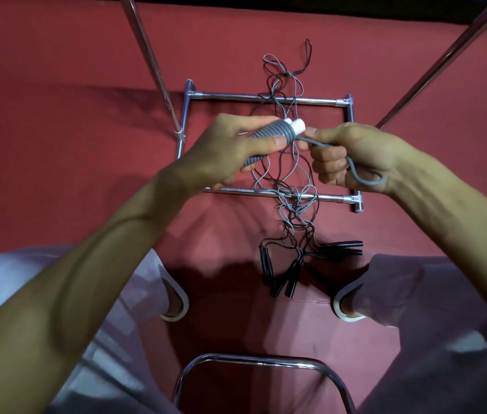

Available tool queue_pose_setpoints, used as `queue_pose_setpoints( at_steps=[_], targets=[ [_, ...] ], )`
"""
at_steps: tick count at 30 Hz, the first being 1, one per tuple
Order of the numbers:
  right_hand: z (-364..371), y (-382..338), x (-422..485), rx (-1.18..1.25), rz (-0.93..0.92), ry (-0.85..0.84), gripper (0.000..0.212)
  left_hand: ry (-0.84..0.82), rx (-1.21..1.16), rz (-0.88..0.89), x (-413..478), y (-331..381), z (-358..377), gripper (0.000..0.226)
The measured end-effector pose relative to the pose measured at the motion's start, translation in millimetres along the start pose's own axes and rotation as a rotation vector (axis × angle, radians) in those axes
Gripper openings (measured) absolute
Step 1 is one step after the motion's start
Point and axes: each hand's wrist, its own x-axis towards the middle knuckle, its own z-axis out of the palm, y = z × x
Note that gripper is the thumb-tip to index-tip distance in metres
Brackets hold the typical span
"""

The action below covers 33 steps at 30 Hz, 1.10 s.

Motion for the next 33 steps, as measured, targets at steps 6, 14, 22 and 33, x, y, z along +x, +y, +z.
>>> queue_pose_setpoints(
  at_steps=[6,14,22,33],
  targets=[
    [12,2,1,0.044,-0.068,0.029,0.03,0.179,0.032,0.134,8,-19,16,0.025],
    [35,6,2,0.13,-0.102,0.005,0.049,0.226,-0.186,-0.061,2,-19,33,0.037],
    [46,12,-6,0.153,-0.119,-0.195,0.029,0.024,-0.745,-0.269,3,-5,29,0.034],
    [56,16,-3,0.039,-0.319,0.065,0.03,0.132,-0.918,-0.389,6,-4,32,0.04]
  ],
)
